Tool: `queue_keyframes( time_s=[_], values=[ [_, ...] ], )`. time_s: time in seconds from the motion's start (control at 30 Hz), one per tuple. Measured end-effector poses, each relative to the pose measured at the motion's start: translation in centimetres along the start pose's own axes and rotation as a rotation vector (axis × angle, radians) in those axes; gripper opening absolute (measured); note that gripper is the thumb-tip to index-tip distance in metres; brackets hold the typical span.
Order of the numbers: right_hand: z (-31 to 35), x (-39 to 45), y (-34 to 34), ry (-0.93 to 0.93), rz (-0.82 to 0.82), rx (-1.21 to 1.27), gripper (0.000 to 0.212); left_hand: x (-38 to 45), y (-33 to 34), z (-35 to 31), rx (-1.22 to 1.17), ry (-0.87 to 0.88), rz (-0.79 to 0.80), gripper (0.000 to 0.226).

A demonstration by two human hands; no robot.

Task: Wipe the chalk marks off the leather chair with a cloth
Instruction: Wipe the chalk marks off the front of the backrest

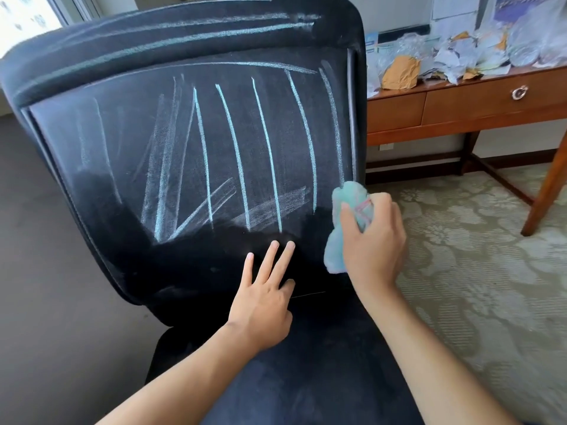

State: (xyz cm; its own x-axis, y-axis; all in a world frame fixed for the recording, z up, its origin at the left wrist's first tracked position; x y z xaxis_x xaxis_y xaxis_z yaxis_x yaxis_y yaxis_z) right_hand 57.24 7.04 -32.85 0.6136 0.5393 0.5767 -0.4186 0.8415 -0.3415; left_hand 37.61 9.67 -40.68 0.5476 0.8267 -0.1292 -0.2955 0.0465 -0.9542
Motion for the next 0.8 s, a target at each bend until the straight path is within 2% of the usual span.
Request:
queue_keyframes(
  time_s=[0.1, 0.17, 0.27, 0.33, 0.43, 0.5, 0.57, 0.67, 0.8],
  values=[
    [-2.7, -2.7, 1.3, -0.028, 0.103, -0.029, 0.029, 0.3, 0.5, 0.0, 0.000, -0.014, -0.032, 0.052],
    [-4.8, -4.5, 2.3, 0.033, 0.179, -0.029, 0.036, 0.5, 0.6, -0.1, 0.000, -0.028, -0.046, 0.051],
    [-5.6, -4.5, 2.7, 0.111, 0.250, -0.015, 0.028, 0.5, 0.6, -0.5, -0.021, -0.029, -0.029, 0.052],
    [-4.4, -3.8, 2.1, 0.059, 0.223, -0.010, 0.029, 0.4, 0.8, -0.6, -0.036, -0.031, -0.023, 0.048],
    [-0.1, -1.6, 0.7, -0.189, 0.103, 0.041, 0.038, 0.3, 0.8, -0.6, -0.055, -0.037, -0.063, 0.041],
    [2.0, 0.7, 0.4, -0.303, 0.059, 0.061, 0.036, 0.4, 0.9, -0.6, -0.080, -0.024, -0.021, 0.040],
    [2.2, 2.1, 0.8, -0.331, 0.043, 0.034, 0.038, 0.4, 0.9, -0.4, -0.087, -0.015, -0.007, 0.037],
    [-0.3, -0.5, 1.8, -0.360, 0.036, -0.027, 0.036, 0.6, 1.1, -0.3, -0.076, -0.024, -0.039, 0.034],
    [-4.0, -5.2, 3.3, -0.313, 0.159, -0.095, 0.034, 1.0, 1.3, -0.5, -0.075, -0.032, -0.073, 0.032]
  ],
)
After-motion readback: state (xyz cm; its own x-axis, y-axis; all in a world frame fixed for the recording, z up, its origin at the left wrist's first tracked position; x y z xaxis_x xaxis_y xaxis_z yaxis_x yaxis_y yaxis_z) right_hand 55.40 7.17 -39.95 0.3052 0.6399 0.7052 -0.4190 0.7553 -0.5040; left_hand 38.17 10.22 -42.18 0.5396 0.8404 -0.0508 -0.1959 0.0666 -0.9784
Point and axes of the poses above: each hand's wrist, its own x-axis towards the middle knuckle, its own y-axis out of the palm, z = x × y, the point moved 6 cm from there along x, towards the middle knuckle, and after that the axes turned 8 degrees about z, right-handed, at the moved point
